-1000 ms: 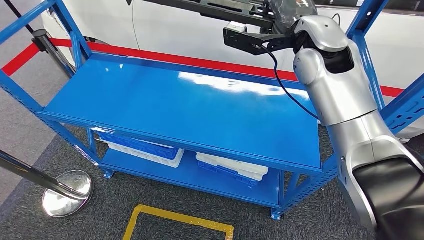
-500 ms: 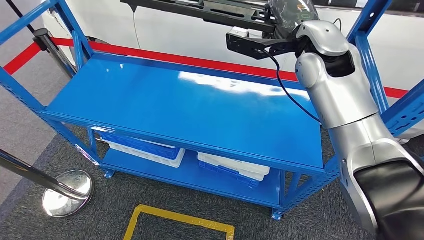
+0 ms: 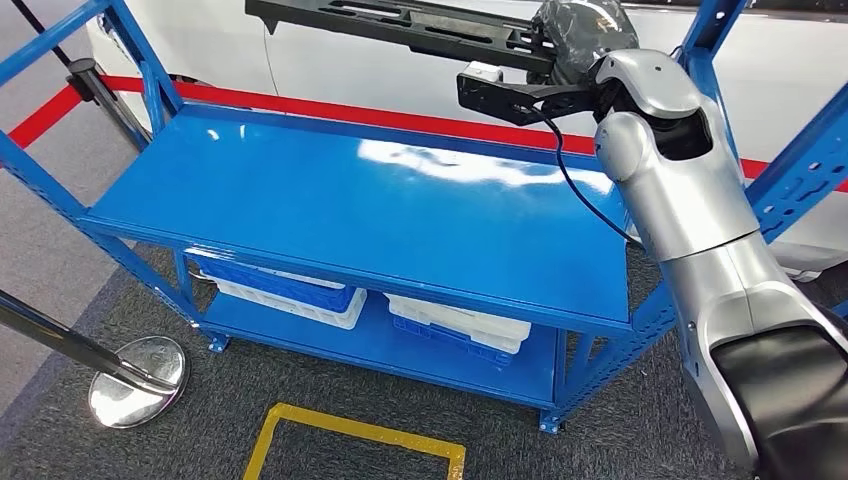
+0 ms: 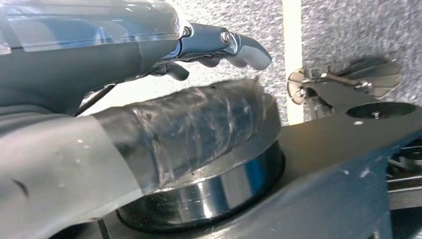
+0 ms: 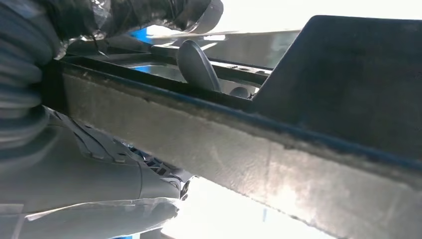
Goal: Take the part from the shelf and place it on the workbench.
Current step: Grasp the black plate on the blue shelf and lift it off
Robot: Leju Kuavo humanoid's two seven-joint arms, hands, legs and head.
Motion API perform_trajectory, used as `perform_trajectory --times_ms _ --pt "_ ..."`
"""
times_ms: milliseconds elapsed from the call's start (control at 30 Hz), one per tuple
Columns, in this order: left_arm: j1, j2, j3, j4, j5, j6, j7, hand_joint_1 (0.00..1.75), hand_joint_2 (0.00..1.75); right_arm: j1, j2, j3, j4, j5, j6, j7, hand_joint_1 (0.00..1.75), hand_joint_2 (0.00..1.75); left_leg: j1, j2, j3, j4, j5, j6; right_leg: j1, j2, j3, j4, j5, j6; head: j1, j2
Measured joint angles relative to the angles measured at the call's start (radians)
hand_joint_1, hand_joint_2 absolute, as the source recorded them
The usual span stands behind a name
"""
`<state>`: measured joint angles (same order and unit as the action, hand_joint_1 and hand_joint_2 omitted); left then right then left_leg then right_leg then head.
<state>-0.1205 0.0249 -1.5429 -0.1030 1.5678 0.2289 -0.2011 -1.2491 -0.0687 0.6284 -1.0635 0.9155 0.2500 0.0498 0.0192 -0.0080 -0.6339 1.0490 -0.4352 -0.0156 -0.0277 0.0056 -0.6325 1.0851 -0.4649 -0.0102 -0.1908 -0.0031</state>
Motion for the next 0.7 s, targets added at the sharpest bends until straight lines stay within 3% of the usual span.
perform_trajectory --times_ms 33,100,167,200,233,267,300,367,433,500,533,567,600,667,700 --pt "0.001 0.000 0.000 0.000 0.000 0.000 0.000 0.00 0.00 0.000 0.000 0.001 0.000 0.000 0.000 0.000 1.75 1.75 0.001 0.001 -0.009 0.017 -0.019 -0.005 -0.001 -0.001 -0.006 -0.003 0.008 -0.010 0.000 0.000" --pt "-0.001 0.000 0.000 0.000 0.000 0.000 0.000 0.00 0.00 -0.001 0.001 0.002 0.000 0.001 0.000 0.001 1.75 1.75 0.002 0.003 -0.040 0.106 -0.096 -0.011 0.000 -0.004 -0.022 -0.008 0.024 -0.026 0.000 0.000" --pt "-0.003 0.001 0.000 0.000 0.000 0.000 -0.001 0.00 0.00 0.001 0.001 0.004 0.000 0.001 0.000 0.000 1.75 1.75 0.002 0.003 -0.069 0.226 -0.166 -0.012 0.006 -0.005 -0.038 -0.008 0.037 -0.031 0.000 0.000" --pt "-0.004 0.001 0.000 0.000 0.000 0.000 -0.001 0.00 0.00 0.002 0.001 0.005 0.000 0.001 0.000 0.000 1.75 1.75 0.001 0.003 -0.069 0.257 -0.176 -0.010 0.010 -0.005 -0.047 -0.008 0.044 -0.032 0.000 0.000" --pt "-0.005 0.001 0.000 0.000 0.000 0.000 -0.001 0.00 0.00 0.003 0.001 0.006 0.001 0.001 0.001 0.000 1.75 1.75 -0.001 0.003 -0.052 0.255 -0.169 -0.006 0.014 -0.005 -0.055 -0.008 0.051 -0.033 0.000 0.000" --pt "-0.005 0.001 0.000 0.000 0.000 0.000 -0.001 0.00 0.00 0.004 0.001 0.008 0.001 0.001 0.001 0.000 1.75 1.75 -0.004 0.003 -0.018 0.215 -0.146 0.002 0.017 -0.005 -0.063 -0.008 0.059 -0.033 0.000 0.000" --pt "-0.005 0.001 0.000 0.000 0.000 0.000 -0.001 0.00 0.00 0.003 0.001 0.009 0.001 0.001 0.001 0.000 1.75 1.75 -0.009 0.002 0.030 0.147 -0.121 0.013 0.020 -0.005 -0.069 -0.008 0.066 -0.033 0.000 0.000" --pt "-0.004 0.005 0.000 0.000 0.000 0.000 0.000 0.00 0.00 0.002 0.001 0.010 0.001 0.001 0.001 0.000 1.75 1.75 -0.019 0.002 0.112 0.018 -0.098 0.033 0.021 -0.005 -0.076 -0.011 0.080 -0.029 0.000 0.000" --pt "-0.003 0.008 0.000 0.000 0.000 0.000 0.000 0.00 0.00 0.000 0.000 0.011 0.001 0.001 0.001 0.000 1.75 1.75 -0.028 0.002 0.132 -0.032 -0.093 0.042 0.014 -0.007 -0.078 -0.020 0.097 -0.017 0.000 0.000" --pt "-0.002 0.007 0.000 0.000 0.000 -0.001 0.000 0.00 0.00 -0.001 0.000 0.012 0.001 0.000 0.002 -0.001 1.75 1.75 -0.029 0.004 0.127 -0.052 -0.066 0.044 0.011 -0.008 -0.078 -0.034 0.115 -0.004 0.000 0.000" --pt "-0.002 0.007 0.000 0.000 0.000 -0.001 0.000 0.00 0.00 -0.002 0.000 0.013 0.002 -0.001 0.003 -0.002 1.75 1.75 -0.026 0.006 0.124 -0.064 -0.050 0.046 0.013 -0.007 -0.082 -0.034 0.109 0.001 0.000 0.000" --pt "-0.003 0.007 0.000 0.000 0.000 -0.002 0.001 0.00 0.00 -0.003 -0.001 0.013 0.002 -0.002 0.004 -0.002 1.75 1.75 -0.022 0.009 0.118 -0.076 -0.032 0.048 0.014 -0.006 -0.090 -0.017 0.080 0.005 0.001 0.000" --pt "-0.003 0.006 0.000 0.000 -0.001 -0.002 0.001 0.00 0.00 -0.005 -0.002 0.013 0.003 -0.002 0.006 -0.002 1.75 1.75 -0.019 0.012 0.108 -0.082 -0.016 0.050 0.013 -0.006 -0.101 0.021 0.032 0.009 0.001 0.000" --pt "-0.003 0.005 0.000 0.000 -0.001 -0.004 0.001 0.00 0.00 -0.006 -0.002 0.014 0.005 -0.004 0.008 -0.002 1.75 1.75 -0.019 0.016 0.079 -0.080 0.005 0.052 0.010 -0.006 -0.123 0.136 -0.065 0.016 0.001 0.000" --pt "-0.002 0.004 0.000 0.000 -0.002 -0.004 0.001 0.00 0.00 -0.006 -0.002 0.016 0.006 -0.005 0.009 -0.003 1.75 1.75 -0.018 0.017 0.064 -0.075 0.014 0.052 0.008 -0.006 -0.127 0.189 -0.081 0.020 0.001 0.000"
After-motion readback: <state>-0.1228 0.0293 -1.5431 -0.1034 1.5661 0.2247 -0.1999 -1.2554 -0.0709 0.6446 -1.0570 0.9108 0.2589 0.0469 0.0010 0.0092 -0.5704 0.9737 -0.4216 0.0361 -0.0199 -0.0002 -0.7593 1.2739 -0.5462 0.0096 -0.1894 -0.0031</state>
